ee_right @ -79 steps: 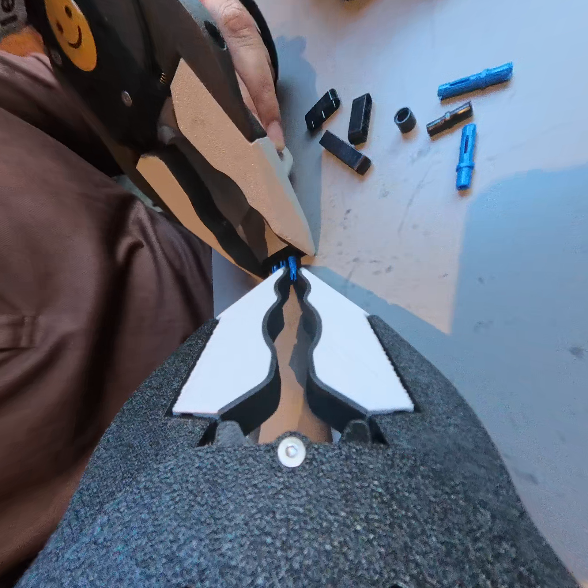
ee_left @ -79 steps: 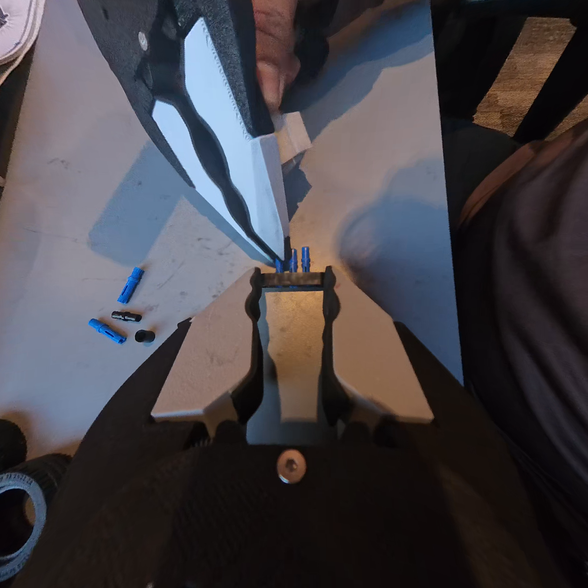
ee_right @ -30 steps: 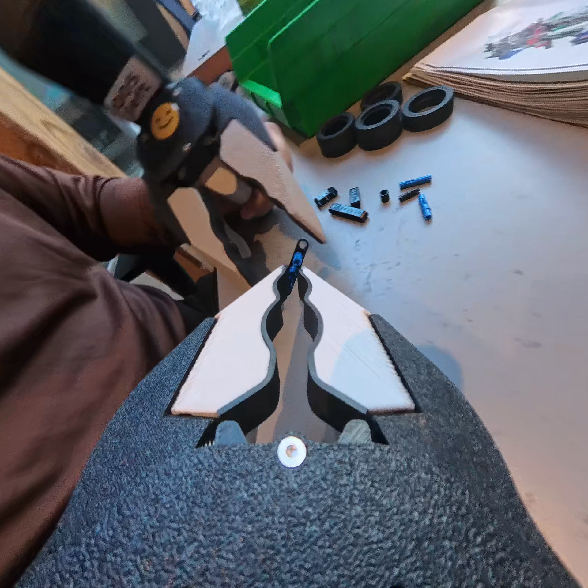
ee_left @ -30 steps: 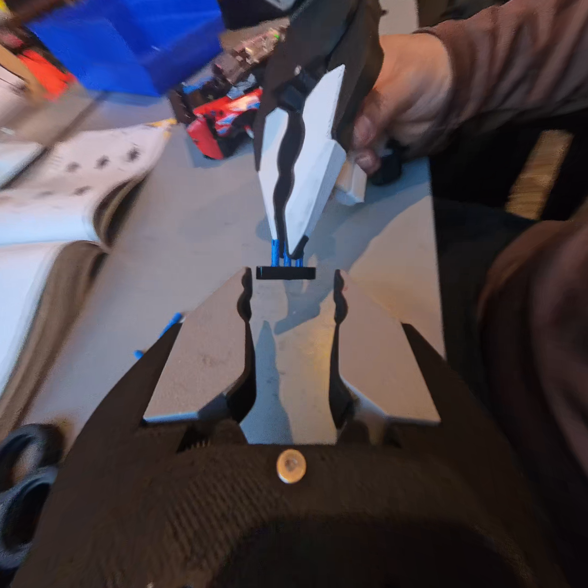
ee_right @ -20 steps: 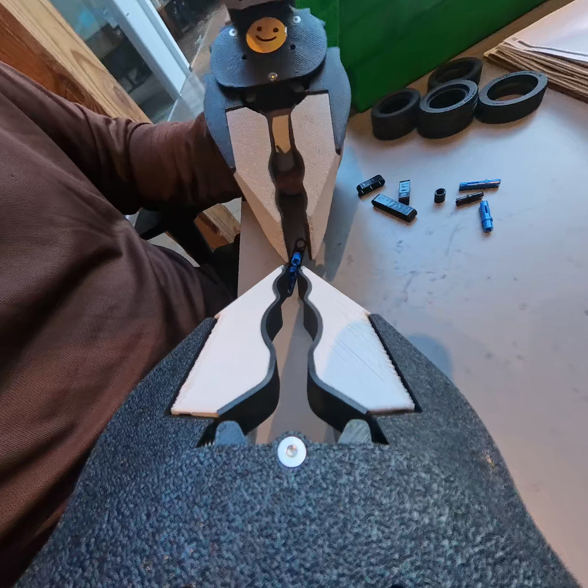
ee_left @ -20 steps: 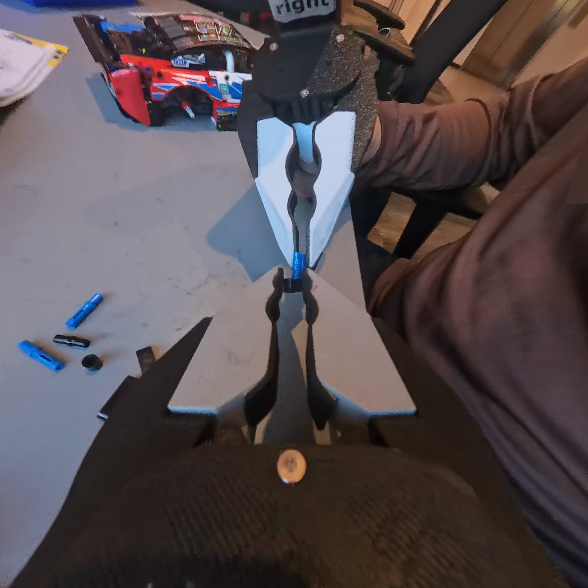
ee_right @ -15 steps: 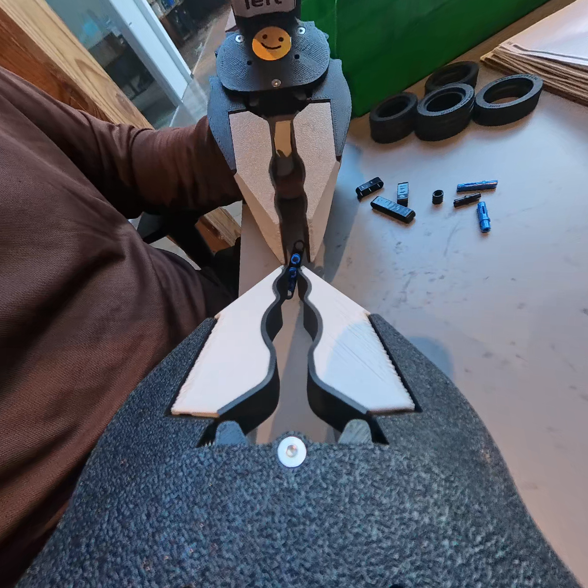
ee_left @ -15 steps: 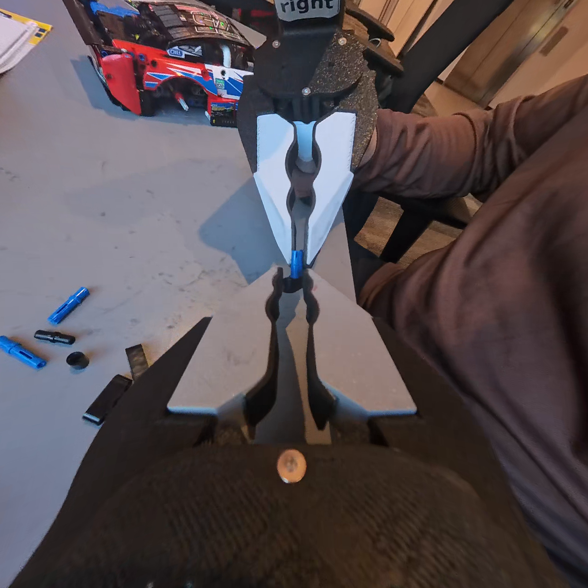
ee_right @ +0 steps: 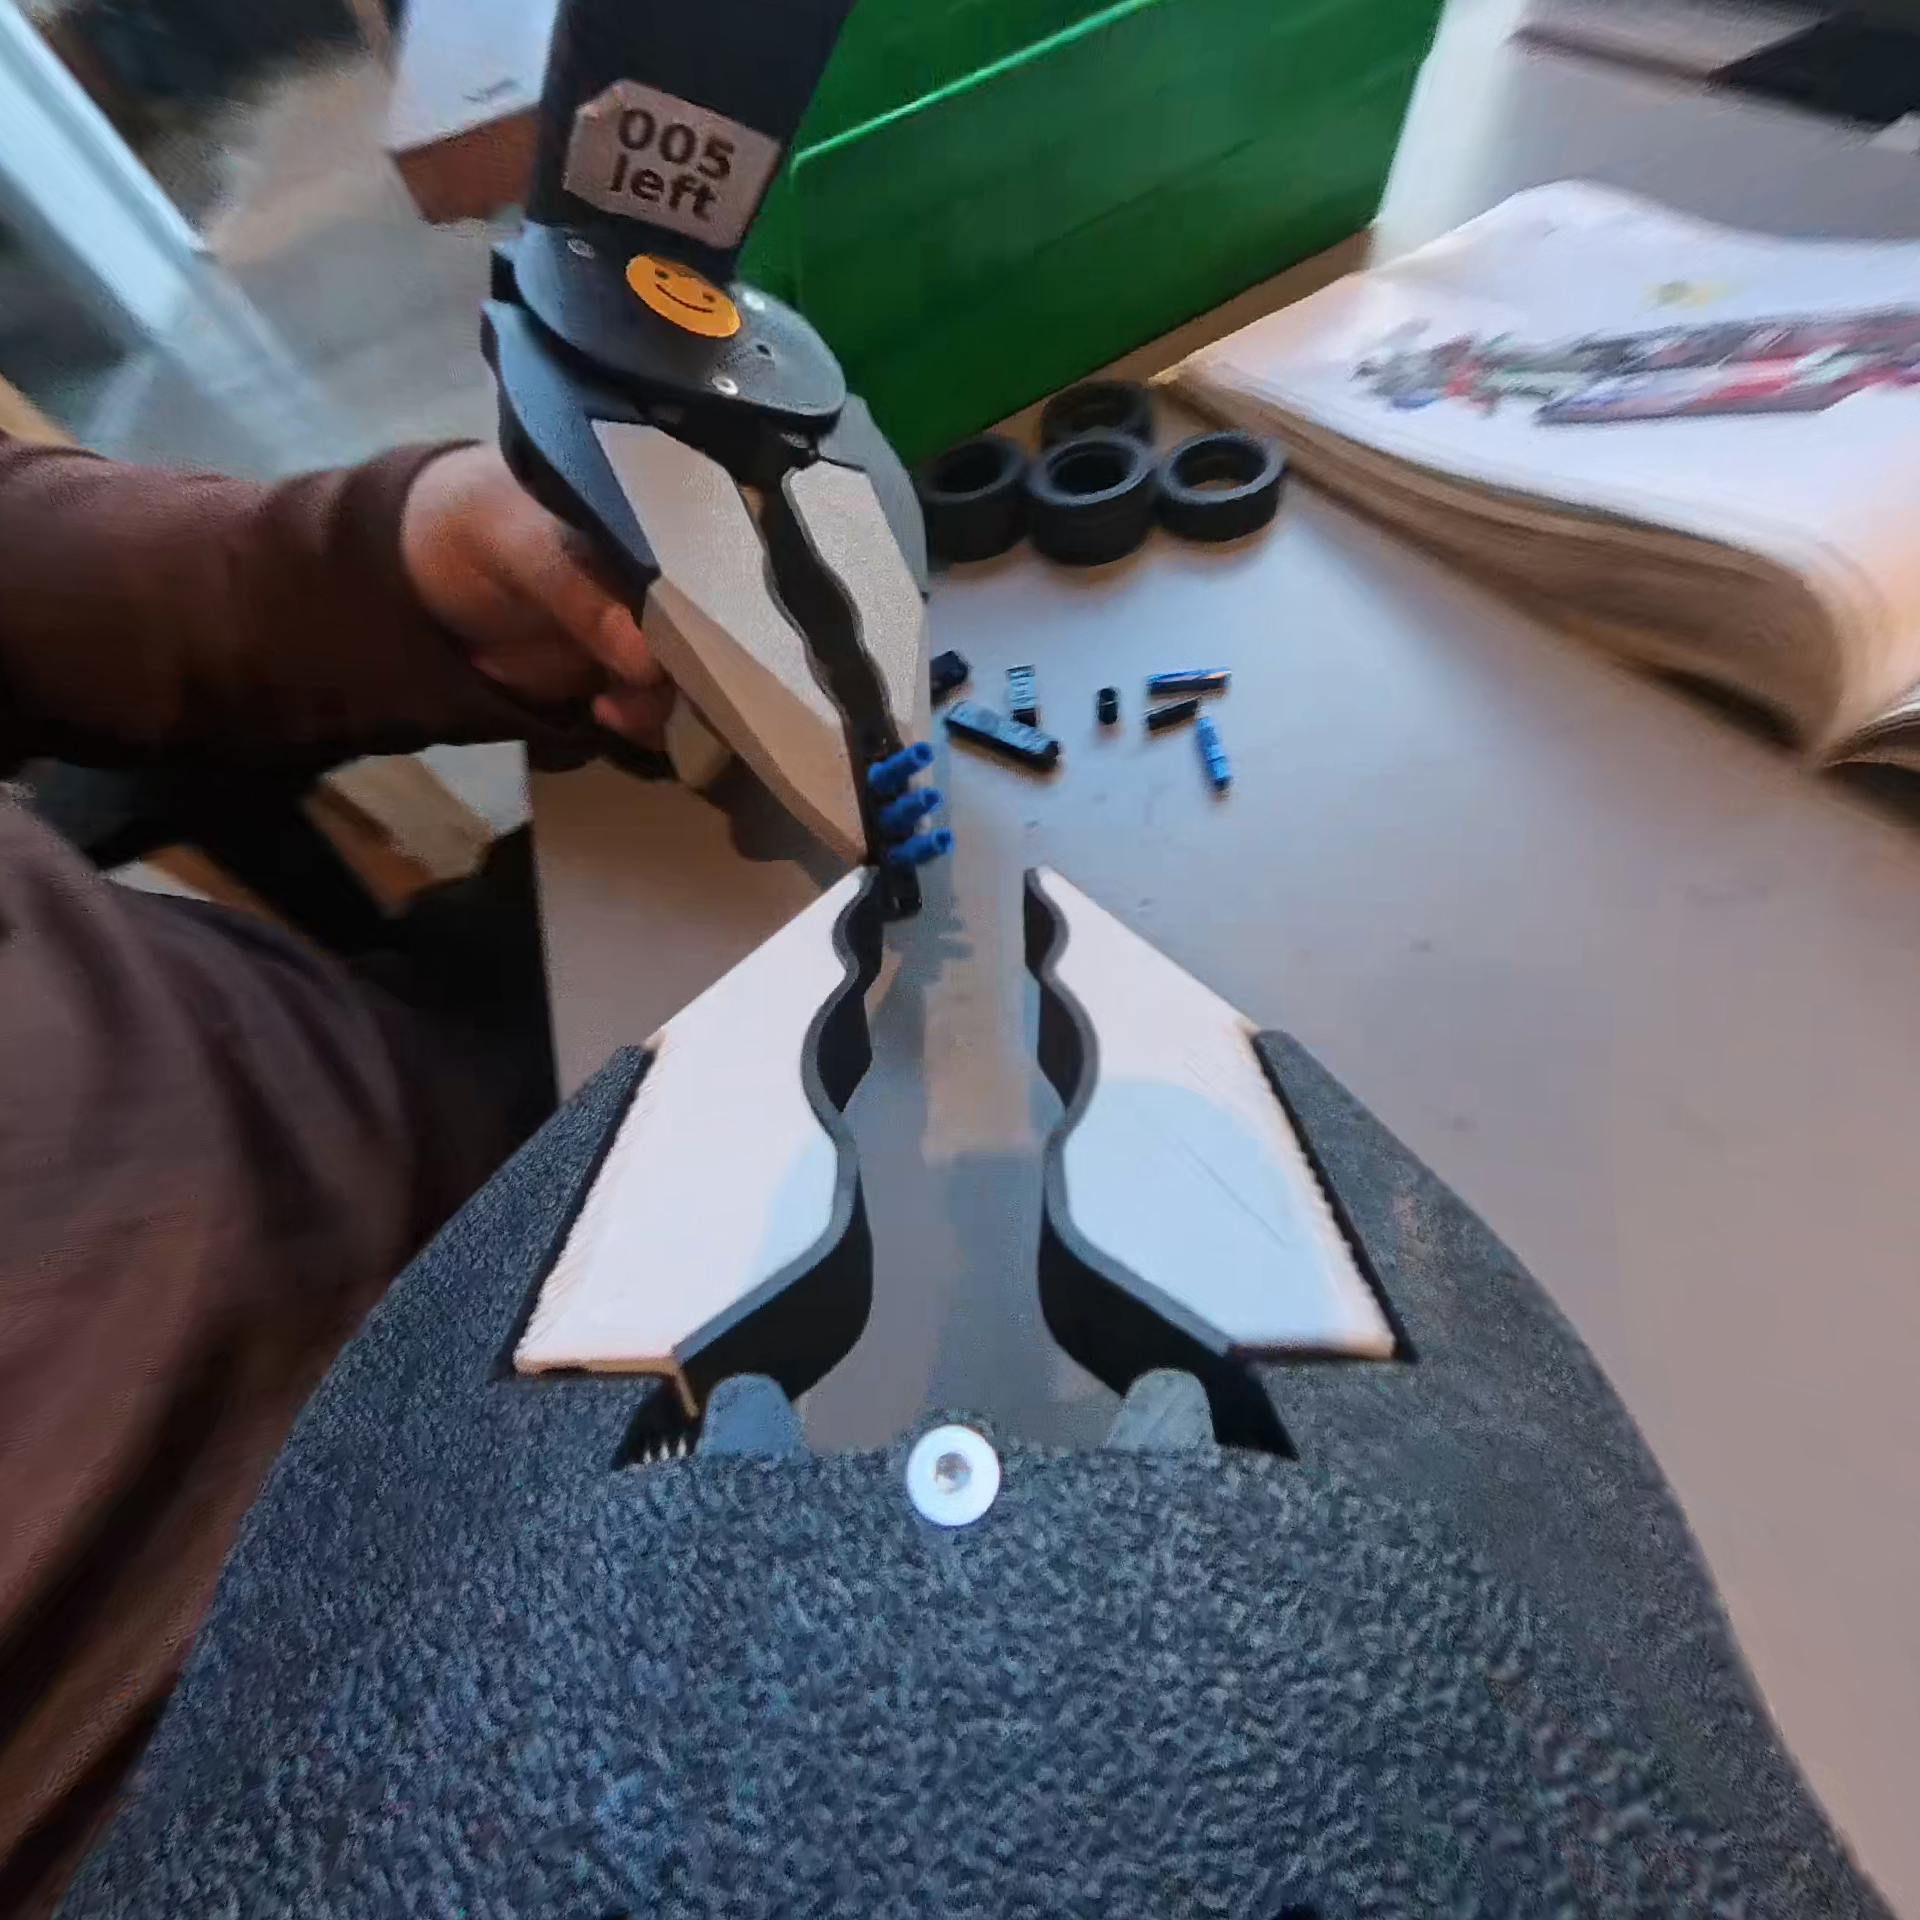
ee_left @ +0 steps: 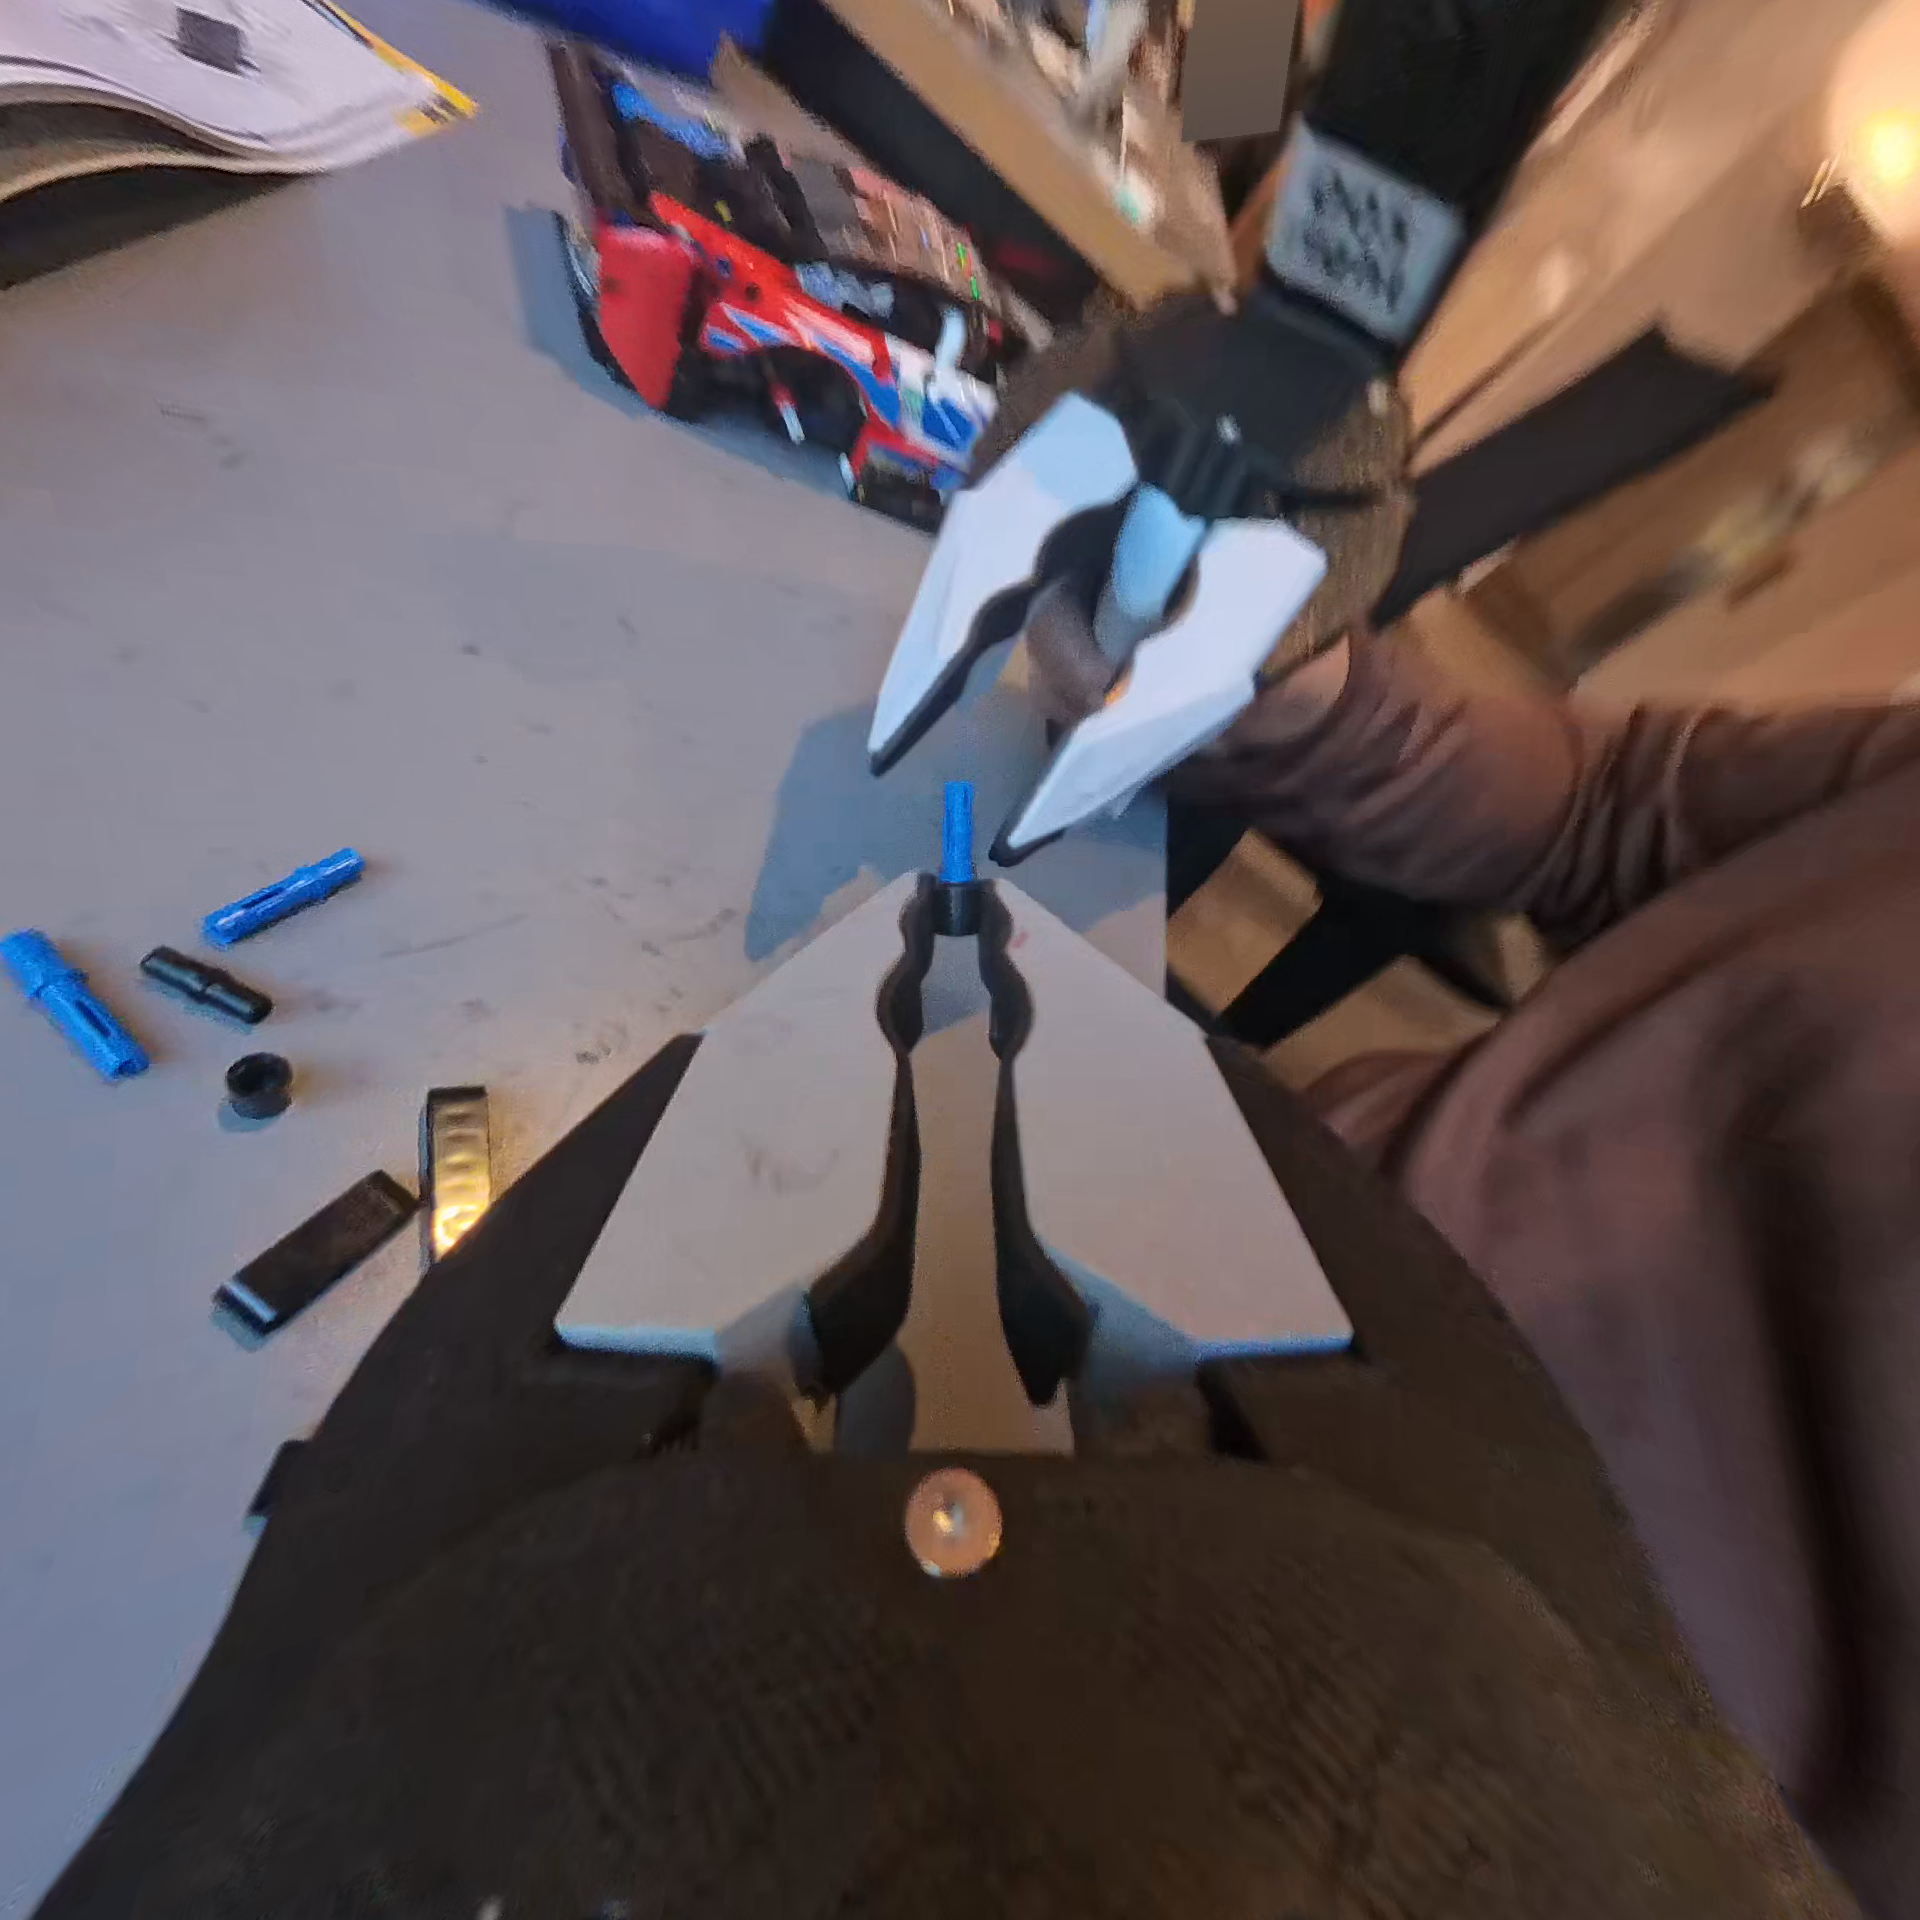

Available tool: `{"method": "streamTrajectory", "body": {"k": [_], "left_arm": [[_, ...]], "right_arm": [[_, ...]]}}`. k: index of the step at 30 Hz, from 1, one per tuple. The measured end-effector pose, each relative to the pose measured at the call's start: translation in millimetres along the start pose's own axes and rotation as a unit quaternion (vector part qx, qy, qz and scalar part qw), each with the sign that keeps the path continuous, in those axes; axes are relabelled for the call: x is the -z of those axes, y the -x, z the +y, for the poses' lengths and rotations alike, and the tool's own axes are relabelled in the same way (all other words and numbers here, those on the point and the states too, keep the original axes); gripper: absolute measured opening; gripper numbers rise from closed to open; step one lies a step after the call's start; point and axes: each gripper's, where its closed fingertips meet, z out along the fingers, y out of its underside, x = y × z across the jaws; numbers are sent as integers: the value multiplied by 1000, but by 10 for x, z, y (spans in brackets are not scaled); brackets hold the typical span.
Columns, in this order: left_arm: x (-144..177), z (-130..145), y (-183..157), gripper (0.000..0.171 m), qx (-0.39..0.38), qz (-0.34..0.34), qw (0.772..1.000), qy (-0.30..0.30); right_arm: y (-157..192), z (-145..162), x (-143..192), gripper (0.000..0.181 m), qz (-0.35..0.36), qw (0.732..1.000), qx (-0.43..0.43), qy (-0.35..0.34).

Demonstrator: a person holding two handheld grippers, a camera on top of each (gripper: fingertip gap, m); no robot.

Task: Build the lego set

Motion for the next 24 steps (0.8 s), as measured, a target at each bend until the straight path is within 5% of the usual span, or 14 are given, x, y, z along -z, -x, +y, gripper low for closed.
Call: {"method": "streamTrajectory", "body": {"k": [4, 8, 13, 24], "left_arm": [[28, -123, -40, 5, 94, 55, 993, -55], [76, -184, -25, 6, 138, 79, 984, -84], [40, -145, -38, 5, 125, 71, 987, -70], [0, -114, -97, 5, 105, 77, 990, -57]], "right_arm": [[3, -84, 30, 25, 33, 998, 45, -28], [10, -133, 48, 24, -24, 997, -35, -61], [-54, -231, 169, 21, -59, 987, -96, -113], [79, -208, 58, 10, -120, 981, -121, -93]]}}
